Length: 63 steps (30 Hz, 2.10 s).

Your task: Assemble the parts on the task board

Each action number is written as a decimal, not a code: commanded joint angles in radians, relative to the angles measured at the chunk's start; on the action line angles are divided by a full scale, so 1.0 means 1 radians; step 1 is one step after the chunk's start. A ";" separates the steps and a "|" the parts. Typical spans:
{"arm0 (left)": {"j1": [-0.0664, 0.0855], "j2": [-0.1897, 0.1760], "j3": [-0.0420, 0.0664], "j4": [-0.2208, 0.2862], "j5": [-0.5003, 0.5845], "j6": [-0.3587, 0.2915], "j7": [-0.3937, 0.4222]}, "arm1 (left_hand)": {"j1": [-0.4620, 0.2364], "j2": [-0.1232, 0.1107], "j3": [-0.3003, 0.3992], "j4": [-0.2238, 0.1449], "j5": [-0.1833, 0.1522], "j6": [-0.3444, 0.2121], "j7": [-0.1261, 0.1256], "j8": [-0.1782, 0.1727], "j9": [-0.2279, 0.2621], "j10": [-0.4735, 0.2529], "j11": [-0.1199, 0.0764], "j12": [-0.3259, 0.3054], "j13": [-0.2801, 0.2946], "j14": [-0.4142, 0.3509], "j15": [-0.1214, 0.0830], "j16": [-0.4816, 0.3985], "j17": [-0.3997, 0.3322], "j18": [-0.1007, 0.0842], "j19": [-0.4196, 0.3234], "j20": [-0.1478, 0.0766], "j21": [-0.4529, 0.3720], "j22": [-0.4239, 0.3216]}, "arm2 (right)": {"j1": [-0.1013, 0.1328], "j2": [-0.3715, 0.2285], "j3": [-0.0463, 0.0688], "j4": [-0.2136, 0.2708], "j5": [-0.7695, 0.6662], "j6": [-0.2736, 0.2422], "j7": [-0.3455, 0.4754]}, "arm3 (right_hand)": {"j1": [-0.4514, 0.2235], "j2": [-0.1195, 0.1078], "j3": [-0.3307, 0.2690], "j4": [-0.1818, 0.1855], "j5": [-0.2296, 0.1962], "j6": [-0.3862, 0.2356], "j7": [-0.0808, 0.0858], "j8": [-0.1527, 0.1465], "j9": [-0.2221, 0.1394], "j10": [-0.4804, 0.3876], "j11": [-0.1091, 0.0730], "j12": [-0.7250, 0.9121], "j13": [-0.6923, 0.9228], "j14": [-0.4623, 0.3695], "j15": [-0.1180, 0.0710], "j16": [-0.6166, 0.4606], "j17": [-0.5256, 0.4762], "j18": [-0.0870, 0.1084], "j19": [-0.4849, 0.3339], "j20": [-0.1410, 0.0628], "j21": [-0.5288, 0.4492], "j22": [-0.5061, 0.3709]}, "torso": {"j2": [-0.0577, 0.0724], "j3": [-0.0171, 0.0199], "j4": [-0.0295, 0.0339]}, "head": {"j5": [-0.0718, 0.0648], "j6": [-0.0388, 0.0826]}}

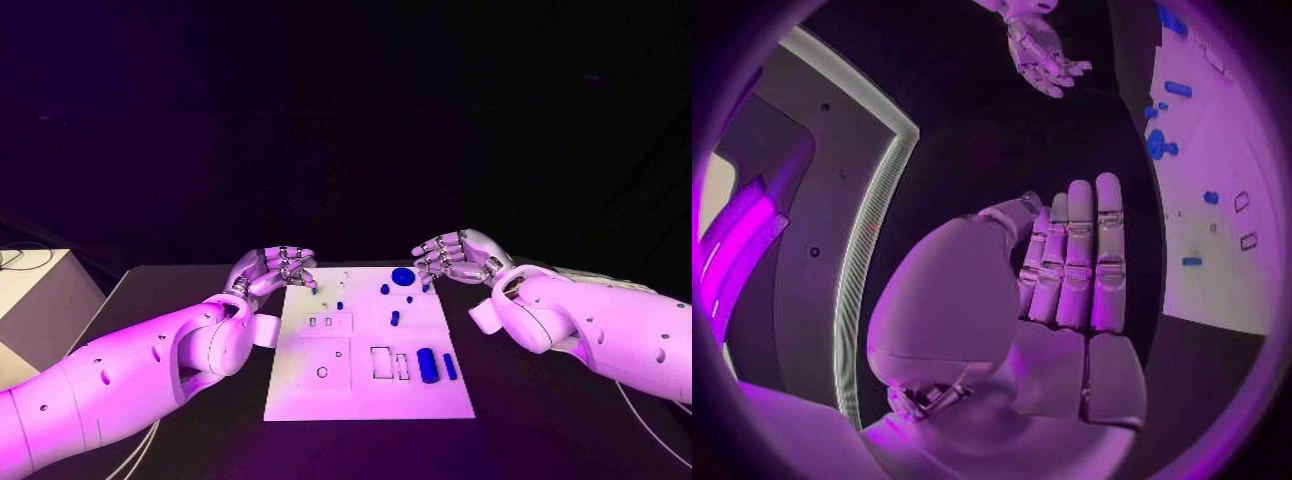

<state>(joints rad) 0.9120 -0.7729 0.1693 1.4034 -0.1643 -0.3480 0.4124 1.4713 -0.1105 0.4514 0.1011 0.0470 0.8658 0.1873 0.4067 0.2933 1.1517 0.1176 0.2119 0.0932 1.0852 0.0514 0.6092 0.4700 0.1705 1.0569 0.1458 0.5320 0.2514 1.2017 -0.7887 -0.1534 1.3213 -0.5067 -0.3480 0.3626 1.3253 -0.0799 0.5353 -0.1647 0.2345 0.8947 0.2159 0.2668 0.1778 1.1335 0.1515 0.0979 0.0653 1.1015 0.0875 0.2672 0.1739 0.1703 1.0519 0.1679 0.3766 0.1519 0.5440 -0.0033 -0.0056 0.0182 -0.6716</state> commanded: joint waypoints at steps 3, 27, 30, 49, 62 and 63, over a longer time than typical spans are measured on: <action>0.014 -0.020 0.004 0.002 -0.081 0.121 -0.091 | -0.030 0.006 0.040 -0.052 0.002 0.006 -0.006 0.005 0.012 0.014 -0.010 0.000 0.007 0.035 -0.017 0.134 0.113 0.006 -0.022 -0.027 0.177 0.117 | 0.030 0.012 0.001 -0.027 -0.362 0.099 -0.081 | 0.023 -0.004 -0.037 -0.014 0.015 0.058 -0.019 -0.003 0.006 0.082 -0.028 -0.022 0.002 0.083 -0.030 0.008 0.032 -0.006 0.003 -0.040 0.116 0.074 | 0.000 -0.0003 0.0019 | -0.009 -0.003; 0.031 -0.144 0.057 0.173 -0.138 0.252 -0.197 | -0.148 -0.024 0.093 -0.044 0.002 -0.032 -0.004 -0.003 0.035 -0.012 -0.012 -0.001 0.030 0.118 -0.027 0.240 0.249 0.012 0.092 -0.036 0.299 0.172 | 0.127 0.101 0.000 -0.073 -1.224 0.008 -0.428 | -0.055 -0.134 0.012 0.053 -0.039 0.078 -0.055 -0.083 0.029 0.060 -0.058 -0.036 0.001 0.324 -0.084 0.122 0.237 0.013 0.208 -0.084 0.295 0.171 | 0.087 -0.0008 0.0016 | -0.036 0.028; 0.031 -0.151 0.066 0.192 -0.138 0.245 -0.195 | -0.155 -0.026 0.097 -0.042 0.002 -0.036 -0.003 -0.005 0.036 -0.016 -0.010 -0.002 0.031 0.109 -0.025 0.232 0.248 0.012 0.089 -0.034 0.299 0.172 | 0.136 0.104 0.000 -0.065 -1.247 -0.009 -0.450 | -0.052 -0.144 0.023 0.063 -0.041 0.060 -0.055 -0.099 0.030 0.034 -0.057 -0.038 -0.001 0.332 -0.085 0.149 0.269 0.012 0.219 -0.086 0.306 0.180 | 0.101 -0.0014 0.0066 | -0.042 0.036; 0.030 -0.165 0.090 0.237 -0.146 0.271 -0.166 | -0.168 -0.031 0.123 -0.040 0.002 -0.067 0.014 -0.016 0.040 -0.053 0.007 -0.014 0.034 0.060 -0.009 0.201 0.268 0.012 0.052 -0.020 0.283 0.165 | 0.144 0.127 -0.001 -0.083 -1.118 0.015 -0.457 | -0.023 -0.141 0.043 0.101 -0.064 0.020 -0.054 -0.139 0.047 -0.019 -0.056 -0.034 -0.001 0.349 -0.084 0.302 0.393 -0.013 0.287 -0.087 0.480 0.393 | 0.154 -0.0021 0.0227 | -0.051 0.052; 0.030 -0.169 0.090 0.232 -0.133 0.274 -0.165 | -0.170 -0.028 0.138 -0.049 0.002 -0.089 0.026 -0.020 0.048 -0.081 0.020 -0.020 0.036 -0.006 0.006 0.128 0.257 0.012 0.002 -0.005 0.242 0.142 | 0.144 0.130 -0.001 -0.088 -0.803 0.057 -0.439 | 0.067 -0.117 0.143 0.063 -0.086 -0.020 0.004 -0.173 0.056 -0.136 -0.007 -0.039 -0.004 0.222 -0.060 0.200 0.361 0.010 0.133 -0.060 0.395 0.299 | 0.164 -0.0002 0.0261 | -0.049 0.053; 0.030 -0.169 0.090 0.231 -0.132 0.274 -0.165 | -0.170 -0.028 0.138 -0.049 0.002 -0.089 0.027 -0.020 0.048 -0.082 0.021 -0.020 0.036 -0.009 0.007 0.125 0.256 0.012 0.000 -0.004 0.240 0.141 | 0.144 0.130 -0.001 -0.089 -0.778 0.054 -0.432 | 0.070 -0.118 0.140 0.058 -0.089 -0.034 0.003 -0.182 0.055 -0.157 -0.003 -0.038 -0.004 0.172 -0.051 0.146 0.337 0.008 0.081 -0.053 0.376 0.295 | 0.164 0.0000 0.0253 | -0.047 0.053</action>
<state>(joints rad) 0.9413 -0.9427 0.2587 1.6342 -0.3048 -0.0946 0.2309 1.3129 -0.1397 0.5853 0.0510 0.0470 0.7844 0.2003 0.3923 0.3405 1.0756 0.1395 0.1943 0.1281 1.0825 0.0574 0.7364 0.7270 0.1697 1.0647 0.1429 0.7762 0.3934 1.3452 -0.6599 -0.1544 1.2349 -1.4394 -0.3097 -0.0980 1.3865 -0.1994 0.6765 -0.1013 0.1453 0.8693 0.2199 0.0901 0.2342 0.9920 0.1473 0.0634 0.0616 1.2908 0.0341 0.4329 0.5194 0.1702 1.1511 0.1129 0.7586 0.4479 0.7065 -0.0036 0.0207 -0.0319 -0.6188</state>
